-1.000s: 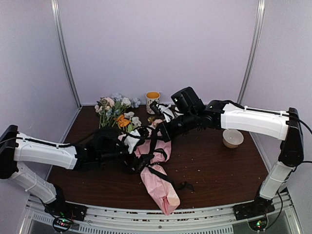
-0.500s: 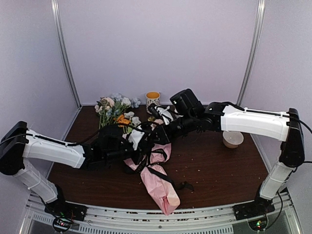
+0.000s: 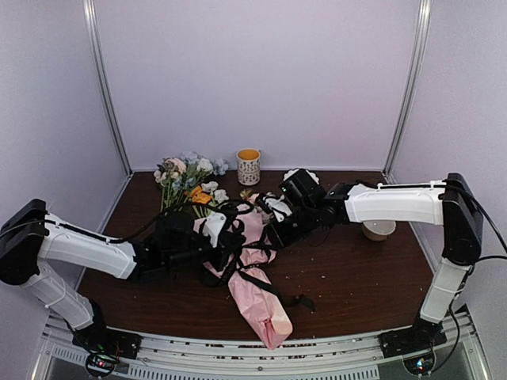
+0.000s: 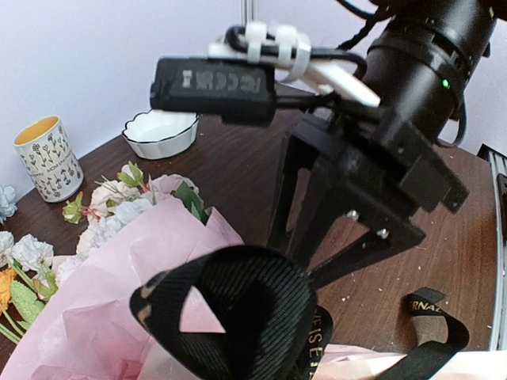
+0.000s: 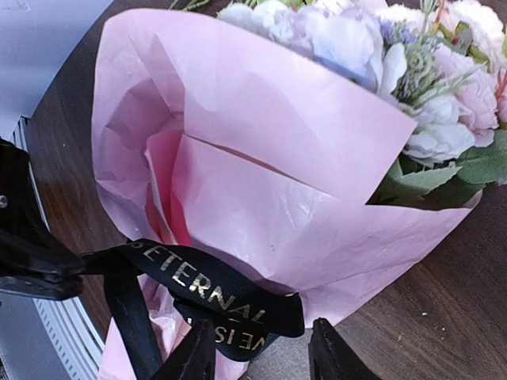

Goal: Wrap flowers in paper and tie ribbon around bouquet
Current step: Tie the half-tied ribbon around the folded bouquet.

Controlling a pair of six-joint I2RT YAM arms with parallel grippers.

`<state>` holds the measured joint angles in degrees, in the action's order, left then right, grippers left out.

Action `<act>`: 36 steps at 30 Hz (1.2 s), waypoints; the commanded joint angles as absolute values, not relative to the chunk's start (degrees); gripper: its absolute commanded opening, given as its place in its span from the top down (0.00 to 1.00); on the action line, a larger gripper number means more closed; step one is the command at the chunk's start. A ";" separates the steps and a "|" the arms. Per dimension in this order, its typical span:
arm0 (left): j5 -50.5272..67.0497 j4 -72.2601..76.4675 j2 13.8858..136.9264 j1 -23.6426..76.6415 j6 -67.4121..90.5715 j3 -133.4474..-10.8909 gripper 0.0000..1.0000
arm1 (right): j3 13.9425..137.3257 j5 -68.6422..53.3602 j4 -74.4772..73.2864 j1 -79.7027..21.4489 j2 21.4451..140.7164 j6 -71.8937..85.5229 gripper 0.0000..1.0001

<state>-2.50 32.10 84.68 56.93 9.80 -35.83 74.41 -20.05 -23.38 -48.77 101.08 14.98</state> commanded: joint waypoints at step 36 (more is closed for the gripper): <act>1.52 44.02 82.90 54.64 14.92 -29.45 1.00 | 75.05 -34.79 -22.14 -56.55 100.71 11.79 1.00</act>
<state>0.91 39.35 83.72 55.42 13.56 -30.17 75.18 -30.48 -22.06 -55.72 101.49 12.84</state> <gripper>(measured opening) 0.014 0.005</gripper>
